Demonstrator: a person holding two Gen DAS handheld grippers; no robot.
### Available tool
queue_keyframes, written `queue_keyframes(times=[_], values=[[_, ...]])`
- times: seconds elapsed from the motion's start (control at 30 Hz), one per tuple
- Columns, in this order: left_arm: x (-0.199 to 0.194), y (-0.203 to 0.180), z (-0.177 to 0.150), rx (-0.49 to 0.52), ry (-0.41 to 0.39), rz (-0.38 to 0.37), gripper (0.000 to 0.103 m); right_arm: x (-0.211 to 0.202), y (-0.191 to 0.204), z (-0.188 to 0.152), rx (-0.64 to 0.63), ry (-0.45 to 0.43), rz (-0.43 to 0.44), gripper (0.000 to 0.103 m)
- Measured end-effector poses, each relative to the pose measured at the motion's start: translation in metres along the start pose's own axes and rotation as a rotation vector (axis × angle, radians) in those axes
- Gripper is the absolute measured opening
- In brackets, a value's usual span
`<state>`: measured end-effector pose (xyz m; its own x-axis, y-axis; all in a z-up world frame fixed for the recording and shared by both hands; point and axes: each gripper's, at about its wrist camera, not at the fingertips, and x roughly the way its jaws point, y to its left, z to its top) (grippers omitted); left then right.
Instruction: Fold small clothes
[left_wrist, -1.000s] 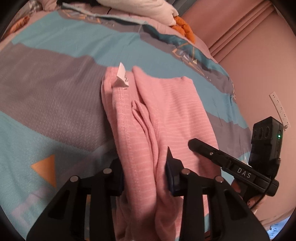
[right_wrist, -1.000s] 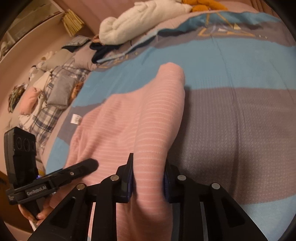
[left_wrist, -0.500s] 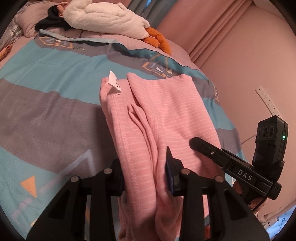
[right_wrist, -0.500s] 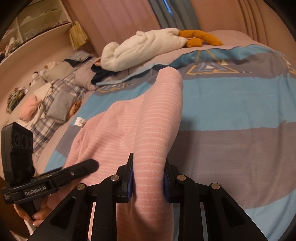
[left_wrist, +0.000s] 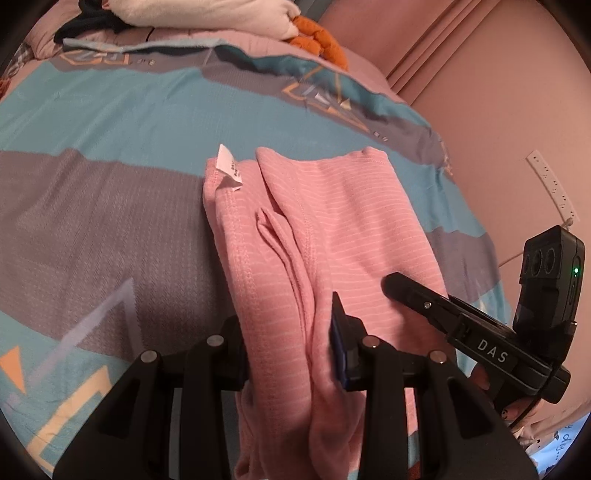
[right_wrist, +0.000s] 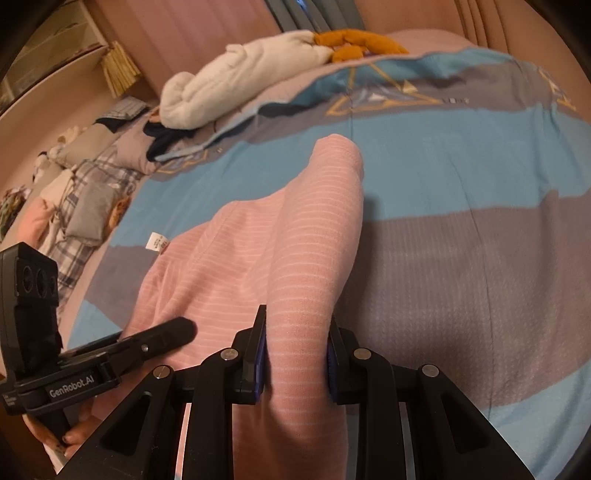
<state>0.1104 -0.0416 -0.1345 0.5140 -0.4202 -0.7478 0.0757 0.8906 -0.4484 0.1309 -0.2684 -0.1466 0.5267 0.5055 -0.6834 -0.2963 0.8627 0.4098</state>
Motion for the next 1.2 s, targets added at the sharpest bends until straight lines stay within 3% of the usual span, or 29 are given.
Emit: queue_keyframes(times=[0.27, 0.4, 0.5, 0.6, 0.63, 0.73, 0.9, 1.03, 1.2], values=[[0.020, 0.009, -0.006, -0.016, 0.039, 0.029, 0.040, 0.009, -0.012, -0.008, 0.051, 0.029, -0.021, 0.029], [0.016, 0.006, -0.006, 0.006, 0.024, 0.049, 0.046, 0.008, -0.007, -0.010, 0.035, 0.022, -0.089, 0.044], [0.009, -0.001, -0.008, 0.052, 0.004, 0.078, 0.047, -0.003, 0.001, -0.010, -0.010, -0.014, -0.151, 0.048], [-0.008, -0.008, -0.007, 0.084, -0.038, 0.089, 0.058, -0.019, 0.003, -0.009, -0.025, -0.062, -0.170, 0.069], [-0.014, -0.009, -0.007, 0.092, -0.054, 0.091, 0.067, -0.026, 0.004, -0.008, -0.032, -0.089, -0.170, 0.073], [-0.041, -0.016, -0.003, 0.111, -0.130, 0.089, 0.075, -0.050, 0.011, -0.005, -0.049, -0.157, -0.164, 0.083], [-0.087, -0.027, -0.003, 0.137, -0.249, 0.040, 0.101, -0.087, 0.029, -0.001, -0.092, -0.290, -0.173, 0.095], [-0.110, -0.034, -0.005, 0.158, -0.318, 0.060, 0.103, -0.104, 0.043, -0.005, -0.112, -0.353, -0.149, 0.100], [-0.120, -0.032, -0.015, 0.161, -0.327, 0.138, 0.103, -0.112, 0.047, -0.011, -0.074, -0.372, -0.115, 0.102]])
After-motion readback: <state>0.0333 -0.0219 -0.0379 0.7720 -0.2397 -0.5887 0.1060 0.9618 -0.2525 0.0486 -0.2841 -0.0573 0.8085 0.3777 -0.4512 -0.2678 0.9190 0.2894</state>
